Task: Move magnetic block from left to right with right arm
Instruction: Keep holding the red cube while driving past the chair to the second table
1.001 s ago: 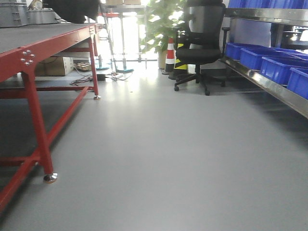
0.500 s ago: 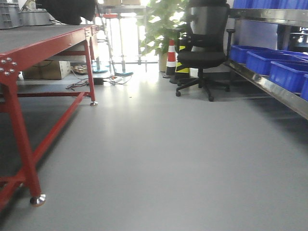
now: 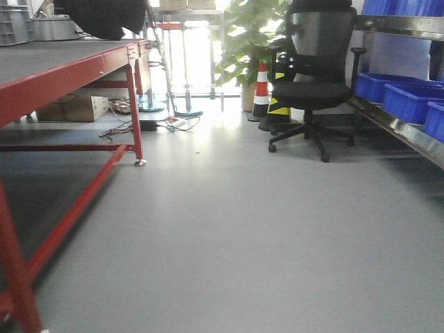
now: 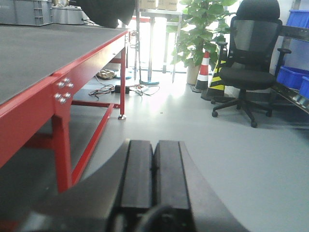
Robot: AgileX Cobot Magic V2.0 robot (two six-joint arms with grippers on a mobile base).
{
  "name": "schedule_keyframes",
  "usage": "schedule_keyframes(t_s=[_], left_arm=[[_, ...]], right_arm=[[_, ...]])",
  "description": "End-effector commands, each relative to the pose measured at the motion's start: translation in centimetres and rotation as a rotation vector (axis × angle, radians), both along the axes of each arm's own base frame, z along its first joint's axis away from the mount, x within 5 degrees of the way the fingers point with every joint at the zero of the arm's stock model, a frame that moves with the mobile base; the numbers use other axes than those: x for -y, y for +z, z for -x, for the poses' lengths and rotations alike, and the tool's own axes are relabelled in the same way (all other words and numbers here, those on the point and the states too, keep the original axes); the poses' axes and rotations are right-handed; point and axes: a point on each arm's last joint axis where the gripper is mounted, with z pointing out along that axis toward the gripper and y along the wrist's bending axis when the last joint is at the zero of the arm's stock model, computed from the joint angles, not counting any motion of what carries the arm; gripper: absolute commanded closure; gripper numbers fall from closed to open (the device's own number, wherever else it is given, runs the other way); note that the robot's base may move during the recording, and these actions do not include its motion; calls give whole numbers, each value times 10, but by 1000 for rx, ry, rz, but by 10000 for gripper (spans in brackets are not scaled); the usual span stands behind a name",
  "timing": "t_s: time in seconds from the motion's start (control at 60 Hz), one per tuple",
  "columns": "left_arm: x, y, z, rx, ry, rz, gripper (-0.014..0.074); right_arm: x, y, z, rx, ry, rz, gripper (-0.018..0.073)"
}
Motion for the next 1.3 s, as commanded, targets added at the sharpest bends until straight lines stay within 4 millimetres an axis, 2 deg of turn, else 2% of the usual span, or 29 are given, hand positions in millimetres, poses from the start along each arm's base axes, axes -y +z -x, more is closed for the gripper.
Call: schedule_keyframes(t_s=[0.0,1.284], left_arm=[[0,5,1,92,0,10,713],[0,5,1,92,6,9,713]], right_arm=[[0,15,-1,94,4,-3,450],[0,15,-1,94,4,-3,450]])
